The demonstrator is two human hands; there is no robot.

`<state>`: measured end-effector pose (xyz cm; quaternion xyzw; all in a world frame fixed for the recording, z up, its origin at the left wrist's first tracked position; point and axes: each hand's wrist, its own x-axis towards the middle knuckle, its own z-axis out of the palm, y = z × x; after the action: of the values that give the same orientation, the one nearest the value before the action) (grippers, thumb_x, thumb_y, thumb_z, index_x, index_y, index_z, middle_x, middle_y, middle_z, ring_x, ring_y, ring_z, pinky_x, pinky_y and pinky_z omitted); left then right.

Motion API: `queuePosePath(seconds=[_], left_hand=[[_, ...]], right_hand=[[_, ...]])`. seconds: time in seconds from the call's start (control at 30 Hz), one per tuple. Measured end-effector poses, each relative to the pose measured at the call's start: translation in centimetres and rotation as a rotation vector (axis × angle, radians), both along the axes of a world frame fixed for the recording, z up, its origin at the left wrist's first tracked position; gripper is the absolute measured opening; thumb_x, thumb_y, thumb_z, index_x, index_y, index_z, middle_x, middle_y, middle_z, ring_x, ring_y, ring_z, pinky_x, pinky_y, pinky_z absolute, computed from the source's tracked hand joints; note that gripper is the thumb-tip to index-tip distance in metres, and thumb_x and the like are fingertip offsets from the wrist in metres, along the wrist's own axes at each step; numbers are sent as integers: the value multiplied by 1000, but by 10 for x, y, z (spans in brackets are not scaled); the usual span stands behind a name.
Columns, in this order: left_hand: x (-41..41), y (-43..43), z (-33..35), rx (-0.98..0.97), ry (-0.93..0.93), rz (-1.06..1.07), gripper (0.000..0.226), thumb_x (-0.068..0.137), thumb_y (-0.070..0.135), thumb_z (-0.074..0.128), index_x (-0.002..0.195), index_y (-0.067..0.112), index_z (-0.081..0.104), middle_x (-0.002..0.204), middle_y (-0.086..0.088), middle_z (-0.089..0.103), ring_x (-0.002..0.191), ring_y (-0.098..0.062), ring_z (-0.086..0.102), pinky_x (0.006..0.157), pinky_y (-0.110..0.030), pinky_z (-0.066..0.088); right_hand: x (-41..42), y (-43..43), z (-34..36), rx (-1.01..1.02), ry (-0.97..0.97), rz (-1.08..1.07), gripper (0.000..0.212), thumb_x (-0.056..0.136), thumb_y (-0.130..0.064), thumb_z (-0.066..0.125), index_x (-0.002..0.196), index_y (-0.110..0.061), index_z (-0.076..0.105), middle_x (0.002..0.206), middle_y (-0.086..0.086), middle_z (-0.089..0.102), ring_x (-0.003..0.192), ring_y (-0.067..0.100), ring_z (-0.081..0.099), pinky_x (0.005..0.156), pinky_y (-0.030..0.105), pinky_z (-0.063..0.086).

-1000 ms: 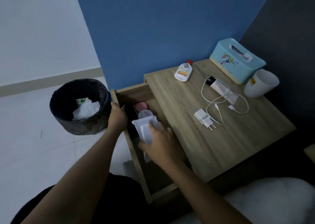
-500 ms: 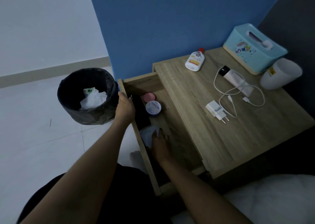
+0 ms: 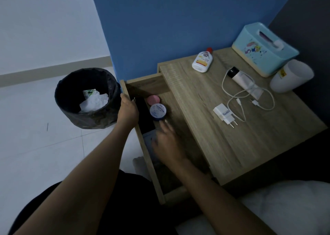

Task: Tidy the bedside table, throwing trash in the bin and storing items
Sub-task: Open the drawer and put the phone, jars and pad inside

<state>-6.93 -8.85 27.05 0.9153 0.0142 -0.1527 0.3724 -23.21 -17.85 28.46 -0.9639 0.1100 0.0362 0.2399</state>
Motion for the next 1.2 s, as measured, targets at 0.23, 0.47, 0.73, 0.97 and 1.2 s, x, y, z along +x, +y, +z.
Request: queuePosePath(seconds=[0.23, 0.47, 0.73, 0.97, 1.2], left_hand=[[0, 0, -1, 15, -8, -15, 51, 100, 31, 29, 139, 1, 17, 137, -29, 45, 116, -41, 55, 92, -53, 50], [-2, 0, 4, -6, 13, 16, 51, 99, 32, 30, 141, 6, 16, 134, -26, 49, 111, -40, 58, 89, -54, 51], [-4, -8, 9, -22, 18, 45, 46, 100, 26, 30, 140, 6, 20, 130, -26, 52, 111, -40, 57, 91, -53, 50], [-6, -22, 15, -121, 82, 32, 37, 100, 22, 34, 133, 7, 27, 118, -24, 56, 104, -38, 59, 90, -55, 51], [-10, -64, 22, -157, 101, -38, 33, 100, 22, 36, 127, 3, 32, 118, -24, 55, 102, -39, 57, 90, -53, 50]], right_hand=[[20, -103, 37, -15, -299, -218, 42, 96, -17, 44, 135, -1, 50, 146, 15, 45, 140, 29, 35, 116, 36, 25], [21, -121, 22, -214, -228, -142, 57, 95, -28, 23, 137, 2, 46, 144, 18, 47, 139, 29, 37, 118, 48, 23], [21, -122, 18, -217, -229, -141, 56, 95, -28, 23, 136, 2, 48, 146, 17, 46, 139, 27, 37, 117, 45, 27], [23, -123, 15, -243, -233, -135, 56, 94, -25, 24, 136, 4, 47, 145, 17, 46, 140, 27, 36, 117, 43, 27], [24, -125, 10, -275, -264, -126, 52, 93, -21, 29, 134, 2, 50, 144, 15, 48, 140, 26, 37, 115, 44, 29]])
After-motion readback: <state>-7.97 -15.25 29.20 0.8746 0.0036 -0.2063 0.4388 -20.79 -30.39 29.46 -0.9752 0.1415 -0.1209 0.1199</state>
